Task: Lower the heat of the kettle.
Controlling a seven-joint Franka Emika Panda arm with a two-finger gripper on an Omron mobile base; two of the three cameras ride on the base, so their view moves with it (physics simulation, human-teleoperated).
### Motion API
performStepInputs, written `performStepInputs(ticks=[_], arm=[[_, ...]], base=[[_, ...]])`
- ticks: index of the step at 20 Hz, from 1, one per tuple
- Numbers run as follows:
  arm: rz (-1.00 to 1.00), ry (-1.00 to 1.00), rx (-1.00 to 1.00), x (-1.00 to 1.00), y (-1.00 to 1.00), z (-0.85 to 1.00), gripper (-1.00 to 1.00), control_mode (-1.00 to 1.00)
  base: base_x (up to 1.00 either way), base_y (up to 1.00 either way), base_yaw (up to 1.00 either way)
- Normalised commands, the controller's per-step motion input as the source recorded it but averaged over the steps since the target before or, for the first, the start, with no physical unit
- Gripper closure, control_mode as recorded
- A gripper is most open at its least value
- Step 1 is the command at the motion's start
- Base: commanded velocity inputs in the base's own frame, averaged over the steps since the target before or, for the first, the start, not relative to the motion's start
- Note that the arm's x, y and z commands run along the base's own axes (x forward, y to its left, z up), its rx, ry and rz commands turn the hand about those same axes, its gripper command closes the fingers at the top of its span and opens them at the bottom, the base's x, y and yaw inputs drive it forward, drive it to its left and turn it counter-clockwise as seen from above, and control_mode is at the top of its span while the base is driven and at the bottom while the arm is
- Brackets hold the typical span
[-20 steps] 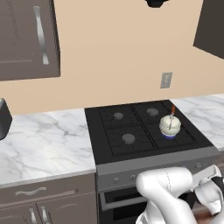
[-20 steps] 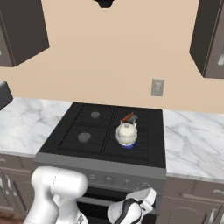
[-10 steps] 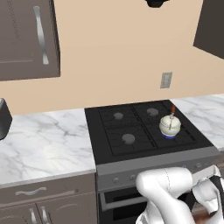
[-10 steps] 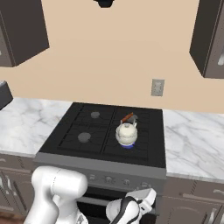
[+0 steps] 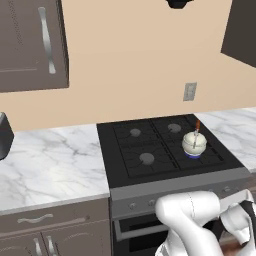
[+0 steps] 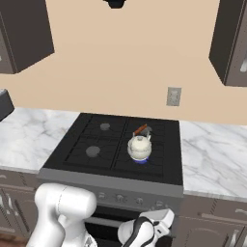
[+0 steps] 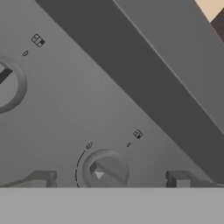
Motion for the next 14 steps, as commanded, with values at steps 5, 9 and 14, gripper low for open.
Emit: performStepInputs(ticks=[5, 9, 14], arm=[[0.06, -0.01, 0.07, 0.08, -0.02, 0.0, -1.0, -1.0], [0.15, 0.0, 0.06, 0.08, 0.0, -0.01, -1.0, -1.0], [0.15, 0.0, 0.05, 0.1, 0.0, -0.03, -1.0, -1.0]], base=[[0.0, 0.0, 0.0], [0.0, 0.0, 0.0], [0.0, 0.0, 0.0]])
